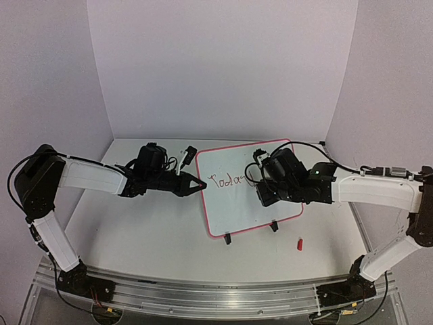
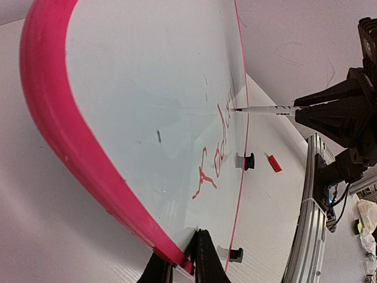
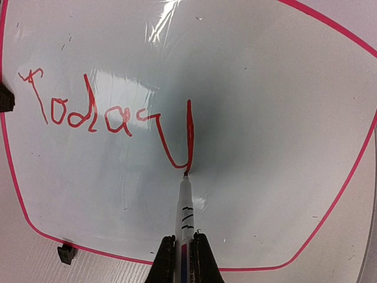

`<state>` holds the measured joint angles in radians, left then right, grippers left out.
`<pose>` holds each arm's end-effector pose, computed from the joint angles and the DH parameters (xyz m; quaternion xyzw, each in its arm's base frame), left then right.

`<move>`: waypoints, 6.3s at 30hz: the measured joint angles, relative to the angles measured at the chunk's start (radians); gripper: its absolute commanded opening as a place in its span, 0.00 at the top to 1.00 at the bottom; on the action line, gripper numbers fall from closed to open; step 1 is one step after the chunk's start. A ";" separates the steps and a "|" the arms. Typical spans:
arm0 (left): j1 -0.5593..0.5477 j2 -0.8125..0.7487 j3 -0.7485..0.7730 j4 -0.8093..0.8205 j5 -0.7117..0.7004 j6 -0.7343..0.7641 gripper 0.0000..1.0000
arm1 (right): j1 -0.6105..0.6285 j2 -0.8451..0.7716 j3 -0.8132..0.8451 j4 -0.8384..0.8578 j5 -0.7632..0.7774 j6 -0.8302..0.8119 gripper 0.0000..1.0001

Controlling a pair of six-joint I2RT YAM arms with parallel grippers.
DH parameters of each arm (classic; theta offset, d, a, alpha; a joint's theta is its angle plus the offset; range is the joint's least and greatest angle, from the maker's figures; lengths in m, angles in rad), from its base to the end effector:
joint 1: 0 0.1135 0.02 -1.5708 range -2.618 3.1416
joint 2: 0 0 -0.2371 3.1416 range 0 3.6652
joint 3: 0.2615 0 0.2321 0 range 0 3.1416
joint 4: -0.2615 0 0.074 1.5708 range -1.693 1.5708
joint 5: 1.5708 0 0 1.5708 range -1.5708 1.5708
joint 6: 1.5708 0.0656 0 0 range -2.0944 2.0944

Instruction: Write a sentence on the whiteboard

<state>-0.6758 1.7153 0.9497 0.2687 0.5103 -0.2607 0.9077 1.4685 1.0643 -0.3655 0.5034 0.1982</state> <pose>0.2708 -0.2582 0.1735 0.2977 0.7870 -0.4169 0.3438 0.2219 0.2327 0.2249 -0.2187 0.8700 0.0032 0.4418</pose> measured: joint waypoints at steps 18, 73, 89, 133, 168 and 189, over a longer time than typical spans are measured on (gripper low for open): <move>0.000 0.000 0.000 -0.002 -0.005 0.000 1.00 | 0.000 0.022 0.031 -0.026 -0.089 0.025 1.00; -0.003 0.011 0.030 -0.034 -0.007 -0.001 1.00 | -0.177 -0.031 0.033 0.047 -0.132 -0.011 1.00; -0.003 0.014 0.039 -0.044 -0.006 0.003 1.00 | -0.183 -0.092 0.024 0.050 -0.162 -0.009 1.00; -0.003 0.014 0.044 -0.051 -0.009 0.007 1.00 | -0.183 -0.050 -0.001 0.043 -0.145 0.024 1.00; -0.004 0.014 0.044 -0.052 -0.010 0.009 1.00 | -0.183 -0.079 0.012 -0.031 -0.154 0.003 1.00; -0.004 0.014 0.044 -0.052 -0.010 0.011 1.00 | -0.190 -0.098 -0.004 -0.043 -0.080 -0.004 1.00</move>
<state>-0.6800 1.7290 0.9936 0.2169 0.5007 -0.2493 0.7180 1.3708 1.0603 -0.4086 0.4230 0.1938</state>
